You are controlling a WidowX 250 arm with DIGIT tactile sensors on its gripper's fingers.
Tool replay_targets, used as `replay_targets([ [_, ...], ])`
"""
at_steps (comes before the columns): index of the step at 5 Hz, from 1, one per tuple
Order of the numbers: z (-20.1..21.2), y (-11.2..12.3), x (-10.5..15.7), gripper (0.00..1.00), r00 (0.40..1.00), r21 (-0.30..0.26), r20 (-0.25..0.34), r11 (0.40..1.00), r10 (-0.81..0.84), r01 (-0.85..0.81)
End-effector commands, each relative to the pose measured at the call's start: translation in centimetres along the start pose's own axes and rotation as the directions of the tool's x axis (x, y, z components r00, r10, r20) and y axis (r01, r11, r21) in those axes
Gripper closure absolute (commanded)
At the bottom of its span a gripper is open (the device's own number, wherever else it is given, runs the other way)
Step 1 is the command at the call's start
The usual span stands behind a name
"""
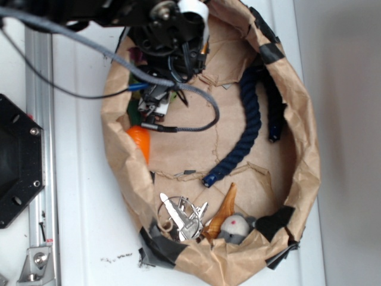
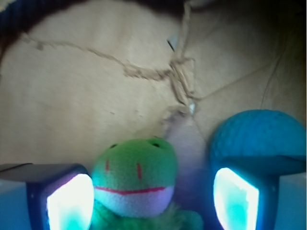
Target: Grab the blue ball.
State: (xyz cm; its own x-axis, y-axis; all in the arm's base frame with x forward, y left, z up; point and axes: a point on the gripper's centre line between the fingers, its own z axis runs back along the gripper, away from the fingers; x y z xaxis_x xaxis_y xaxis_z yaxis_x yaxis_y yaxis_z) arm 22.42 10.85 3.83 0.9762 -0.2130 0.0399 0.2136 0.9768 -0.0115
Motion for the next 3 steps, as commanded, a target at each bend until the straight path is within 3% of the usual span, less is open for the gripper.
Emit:
replay_targets([
  [1, 1.3, 2.1, 2.8, 0.0, 0.997, 0.063, 0.015, 0.995, -0.072, 0.071],
  [3, 2.4, 2.9, 2.9, 0.0, 0.996, 0.117, 0.017, 0.99, -0.085, 0.082],
])
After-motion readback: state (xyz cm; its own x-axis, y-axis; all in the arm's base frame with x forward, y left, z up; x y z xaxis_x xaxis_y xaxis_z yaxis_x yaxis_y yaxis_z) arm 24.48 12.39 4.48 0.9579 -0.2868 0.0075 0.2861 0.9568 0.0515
